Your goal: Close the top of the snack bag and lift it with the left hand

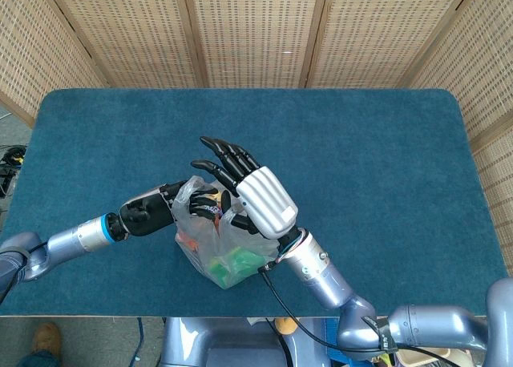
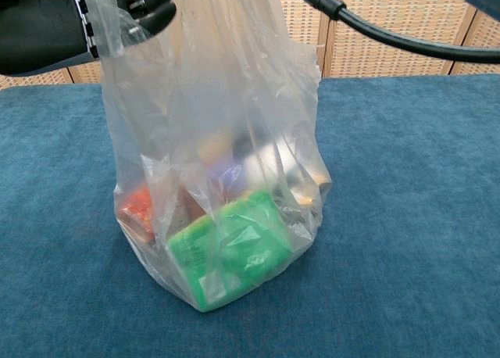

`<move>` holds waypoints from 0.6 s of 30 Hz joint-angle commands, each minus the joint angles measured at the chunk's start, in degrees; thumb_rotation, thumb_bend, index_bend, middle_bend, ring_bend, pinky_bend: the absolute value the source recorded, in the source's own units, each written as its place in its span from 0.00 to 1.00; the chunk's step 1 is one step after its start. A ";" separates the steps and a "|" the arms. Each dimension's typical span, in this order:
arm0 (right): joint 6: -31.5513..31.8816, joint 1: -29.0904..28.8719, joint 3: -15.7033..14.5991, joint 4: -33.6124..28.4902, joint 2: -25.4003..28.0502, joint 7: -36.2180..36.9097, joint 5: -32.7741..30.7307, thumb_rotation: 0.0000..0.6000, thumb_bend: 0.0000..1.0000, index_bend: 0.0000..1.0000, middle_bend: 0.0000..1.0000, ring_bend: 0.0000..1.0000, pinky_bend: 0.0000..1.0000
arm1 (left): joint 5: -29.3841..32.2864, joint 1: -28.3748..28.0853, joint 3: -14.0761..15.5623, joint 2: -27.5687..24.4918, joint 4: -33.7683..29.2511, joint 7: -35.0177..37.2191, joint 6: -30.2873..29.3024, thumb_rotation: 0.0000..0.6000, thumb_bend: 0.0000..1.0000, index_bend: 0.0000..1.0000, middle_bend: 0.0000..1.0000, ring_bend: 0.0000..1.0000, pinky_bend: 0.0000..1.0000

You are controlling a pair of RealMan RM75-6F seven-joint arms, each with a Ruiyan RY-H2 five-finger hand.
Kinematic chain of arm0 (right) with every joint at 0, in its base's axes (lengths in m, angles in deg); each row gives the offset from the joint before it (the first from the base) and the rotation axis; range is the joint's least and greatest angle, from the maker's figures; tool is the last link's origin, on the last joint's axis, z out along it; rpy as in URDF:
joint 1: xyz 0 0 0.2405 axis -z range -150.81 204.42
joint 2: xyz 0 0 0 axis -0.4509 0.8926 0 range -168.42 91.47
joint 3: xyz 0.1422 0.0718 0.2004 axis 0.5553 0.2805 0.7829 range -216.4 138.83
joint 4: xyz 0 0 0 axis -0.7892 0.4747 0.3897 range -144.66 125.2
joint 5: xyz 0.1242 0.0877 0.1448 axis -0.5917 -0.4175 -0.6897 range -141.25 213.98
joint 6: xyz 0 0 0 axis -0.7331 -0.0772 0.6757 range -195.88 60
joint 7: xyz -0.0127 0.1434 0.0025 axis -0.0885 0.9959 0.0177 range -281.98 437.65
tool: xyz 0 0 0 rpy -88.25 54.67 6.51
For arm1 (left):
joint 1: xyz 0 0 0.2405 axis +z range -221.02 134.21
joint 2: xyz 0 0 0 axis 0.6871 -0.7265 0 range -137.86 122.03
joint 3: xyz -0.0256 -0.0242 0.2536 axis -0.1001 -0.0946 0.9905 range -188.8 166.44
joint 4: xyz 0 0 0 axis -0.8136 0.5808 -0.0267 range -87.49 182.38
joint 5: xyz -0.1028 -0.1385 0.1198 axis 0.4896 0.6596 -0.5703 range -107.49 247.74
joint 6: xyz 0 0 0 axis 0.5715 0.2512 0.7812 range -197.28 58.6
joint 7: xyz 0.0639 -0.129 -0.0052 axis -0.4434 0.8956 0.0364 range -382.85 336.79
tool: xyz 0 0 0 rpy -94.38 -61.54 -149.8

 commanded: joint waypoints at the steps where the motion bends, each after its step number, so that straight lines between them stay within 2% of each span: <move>1: 0.03 0.06 0.02 -0.08 0.04 -0.01 -0.02 1.00 0.92 0.17 0.01 0.00 0.11 | 1.21 1.75 -1.03 1.77 2.26 2.49 -2.11 0.81 0.13 0.21 0.17 0.19 0.25; 4: 0.04 0.18 -0.12 -0.21 0.11 -0.08 0.03 1.00 0.92 0.17 0.01 0.00 0.11 | 2.06 3.13 -1.23 2.91 4.61 4.47 -2.62 0.81 0.12 0.20 0.19 0.22 0.29; 7: 0.08 0.27 -0.15 -0.35 0.19 -0.08 0.17 1.00 0.92 0.17 0.01 0.00 0.11 | 0.30 2.60 0.86 2.35 5.93 1.07 0.86 0.77 0.11 0.19 0.17 0.21 0.28; 12: 0.07 0.29 -0.14 -0.26 0.04 -0.02 0.14 1.00 0.92 0.17 0.01 0.00 0.11 | -2.02 0.36 1.96 0.98 2.69 -2.63 3.14 0.76 0.10 0.17 0.17 0.20 0.26; 18: 0.04 0.38 -0.23 -0.13 0.09 -0.16 0.23 1.00 0.92 0.17 0.01 0.00 0.11 | -2.87 -2.48 1.30 -0.10 -1.69 -5.41 4.91 0.75 0.11 0.17 0.17 0.20 0.25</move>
